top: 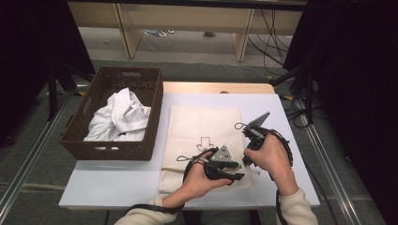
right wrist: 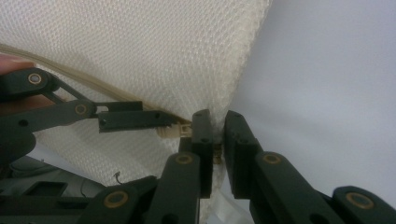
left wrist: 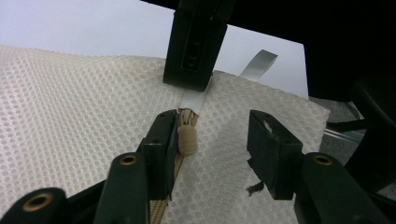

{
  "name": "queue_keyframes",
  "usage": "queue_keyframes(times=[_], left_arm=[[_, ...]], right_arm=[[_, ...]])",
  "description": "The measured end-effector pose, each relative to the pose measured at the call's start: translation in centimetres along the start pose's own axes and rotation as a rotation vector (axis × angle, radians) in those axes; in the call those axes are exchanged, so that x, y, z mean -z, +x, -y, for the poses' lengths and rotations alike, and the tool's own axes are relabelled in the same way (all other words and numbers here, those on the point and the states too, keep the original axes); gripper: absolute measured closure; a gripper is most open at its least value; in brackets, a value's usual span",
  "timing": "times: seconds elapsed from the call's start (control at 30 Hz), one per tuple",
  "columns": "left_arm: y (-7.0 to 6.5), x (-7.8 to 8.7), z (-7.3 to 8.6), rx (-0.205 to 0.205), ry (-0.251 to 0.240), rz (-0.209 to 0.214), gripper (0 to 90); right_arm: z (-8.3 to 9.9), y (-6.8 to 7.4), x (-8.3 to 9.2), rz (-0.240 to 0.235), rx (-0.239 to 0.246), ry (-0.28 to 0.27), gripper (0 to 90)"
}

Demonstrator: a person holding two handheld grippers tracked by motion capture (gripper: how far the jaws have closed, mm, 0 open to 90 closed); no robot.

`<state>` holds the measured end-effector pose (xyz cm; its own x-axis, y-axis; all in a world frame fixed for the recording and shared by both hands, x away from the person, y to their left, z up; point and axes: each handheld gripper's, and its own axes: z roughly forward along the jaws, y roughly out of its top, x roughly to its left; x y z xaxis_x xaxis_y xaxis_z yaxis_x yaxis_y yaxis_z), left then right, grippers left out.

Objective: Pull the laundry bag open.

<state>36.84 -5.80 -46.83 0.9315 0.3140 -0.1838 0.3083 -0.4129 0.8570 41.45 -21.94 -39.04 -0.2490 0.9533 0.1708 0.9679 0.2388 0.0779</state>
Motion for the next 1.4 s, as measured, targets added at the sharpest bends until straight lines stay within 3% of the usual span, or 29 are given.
queue_keyframes(times=[0.13,0.17,0.23,0.3,0.33,0.37,0.43,0.47,0.5,0.57,0.63,0.67,0.77,0.83,0.87,0.9,0.97,1.0,1.03,1.17,1.27,1.37,1.4], left_arm=[[0.06,0.16,0.17,0.019,-0.006,-0.001,55.3],[0.18,0.25,0.20,0.024,0.001,0.016,56.0],[0.23,0.22,0.38,0.026,-0.003,0.007,57.1],[0.29,0.23,0.62,0.046,0.007,-0.008,59.1],[0.28,0.28,0.68,0.053,0.018,0.003,59.9],[0.26,0.20,0.76,0.049,0.018,-0.016,60.0],[0.25,0.14,0.68,0.055,0.033,0.009,60.5],[0.18,-0.02,0.65,0.049,0.016,-0.009,61.6],[0.15,-0.05,0.62,0.062,0.013,-0.013,62.6],[0.28,-0.08,0.53,0.073,-0.002,-0.001,64.8],[0.32,-0.18,0.43,0.085,-0.014,0.001,66.4],[0.40,-0.17,0.36,0.097,-0.002,0.013,66.5],[0.52,-0.41,0.34,0.129,-0.014,-0.008,68.3],[0.64,-0.41,0.26,0.143,-0.004,0.013,67.9],[0.51,-0.54,0.27,0.145,-0.017,-0.005,68.1],[0.58,-0.52,0.26,0.136,-0.007,-0.013,69.0],[0.51,-0.59,0.22,0.169,-0.016,-0.011,71.2],[0.72,-0.48,0.19,0.184,-0.003,0.004,71.2],[0.69,-0.53,0.19,0.195,-0.010,-0.005,71.6],[0.84,-0.53,0.07,0.211,-0.005,-0.017,73.8],[0.87,-0.57,-0.06,0.215,0.005,-0.036,79.7],[0.91,-0.52,-0.18,0.219,0.018,-0.041,83.2],[0.83,-0.53,-0.23,0.226,0.021,-0.039,83.6]], right_arm=[[-0.10,-0.08,0.14,-0.001,0.008,0.023,84.1],[-0.04,-0.03,0.02,-0.003,0.001,0.006,84.1],[-0.03,-0.05,-0.04,0.001,0.010,-0.006,84.1],[-0.07,-0.33,-0.17,0.005,0.052,-0.027,84.1],[-0.05,-0.17,-0.17,0.003,0.031,-0.025,84.1],[-0.09,-0.07,-0.17,0.002,0.020,-0.017,84.1],[-0.20,-0.21,-0.14,0.005,0.058,0.008,84.1],[-0.18,0.00,-0.08,0.002,0.032,0.015,84.1],[-0.19,-0.02,-0.06,0.007,0.042,0.017,84.1],[-0.17,0.16,0.06,0.004,0.013,0.028,84.1],[-0.17,0.13,0.05,0.005,0.014,0.028,84.0],[-0.21,-0.10,-0.05,0.004,0.046,0.015,84.0],[-0.20,-0.04,-0.04,0.006,0.044,0.014,84.1],[-0.16,0.16,0.03,0.008,0.016,0.027,84.1],[-0.20,-0.03,-0.04,0.008,0.045,0.017,84.1],[-0.19,0.05,-0.03,0.009,0.032,0.021,84.1],[-0.19,0.19,0.01,0.010,0.013,0.030,84.1],[-0.20,0.18,0.00,0.010,0.016,0.032,84.1],[-0.23,-0.18,-0.19,0.012,0.070,-0.001,84.1],[-0.25,-0.10,-0.17,0.009,0.059,-0.002,84.1],[-0.25,-0.25,-0.25,0.011,0.086,-0.008,84.1],[-0.25,-0.21,-0.19,0.009,0.072,0.004,84.1],[-0.21,0.14,-0.03,0.007,0.021,0.030,84.1]])
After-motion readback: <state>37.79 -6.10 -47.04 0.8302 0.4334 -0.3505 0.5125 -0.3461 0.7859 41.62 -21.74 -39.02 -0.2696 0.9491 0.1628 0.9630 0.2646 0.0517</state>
